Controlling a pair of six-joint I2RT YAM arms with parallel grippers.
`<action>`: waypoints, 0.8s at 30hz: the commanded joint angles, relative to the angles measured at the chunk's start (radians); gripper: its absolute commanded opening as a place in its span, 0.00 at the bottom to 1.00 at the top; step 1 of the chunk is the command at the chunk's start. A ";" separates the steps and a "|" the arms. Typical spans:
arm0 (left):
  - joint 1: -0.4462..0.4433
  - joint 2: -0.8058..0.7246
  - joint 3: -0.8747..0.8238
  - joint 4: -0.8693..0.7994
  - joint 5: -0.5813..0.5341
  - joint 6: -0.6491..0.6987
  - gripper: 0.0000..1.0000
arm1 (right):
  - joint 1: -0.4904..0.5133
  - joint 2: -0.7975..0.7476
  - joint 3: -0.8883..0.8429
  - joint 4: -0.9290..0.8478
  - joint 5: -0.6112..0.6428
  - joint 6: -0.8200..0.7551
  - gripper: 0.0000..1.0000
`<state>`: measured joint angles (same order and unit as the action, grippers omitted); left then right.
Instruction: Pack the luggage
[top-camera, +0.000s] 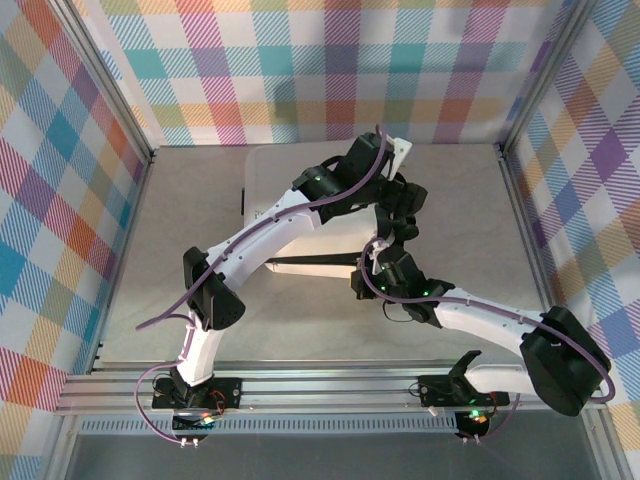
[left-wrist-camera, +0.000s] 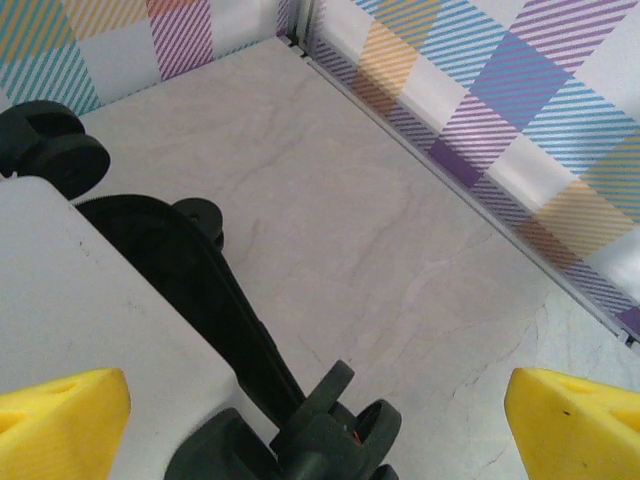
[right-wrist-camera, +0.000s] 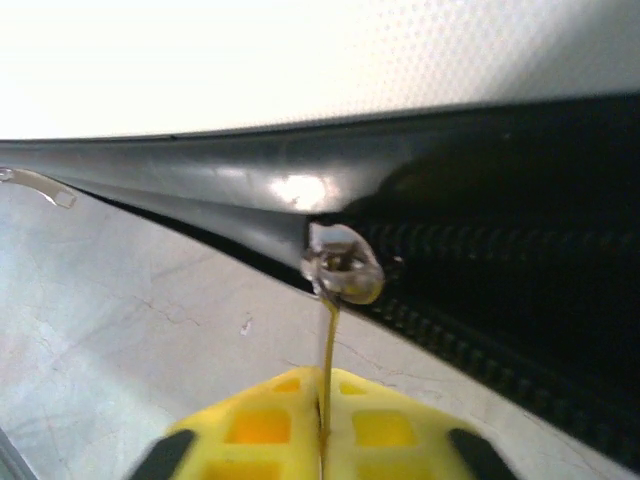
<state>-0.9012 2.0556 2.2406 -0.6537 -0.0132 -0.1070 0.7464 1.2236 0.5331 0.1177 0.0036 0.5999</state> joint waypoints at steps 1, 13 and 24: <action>-0.016 0.030 -0.007 0.051 -0.006 0.004 0.96 | 0.002 -0.050 0.006 0.015 0.013 -0.033 0.00; -0.016 0.109 0.011 0.219 0.075 -0.056 0.96 | 0.002 -0.277 -0.138 -0.130 0.156 -0.184 0.00; -0.024 0.197 0.050 0.328 0.214 -0.144 0.96 | 0.002 -0.310 -0.180 -0.094 0.193 -0.195 0.00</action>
<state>-0.9020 2.2433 2.2578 -0.4091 0.1341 -0.2077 0.7475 0.9134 0.3698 0.0216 0.1734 0.4271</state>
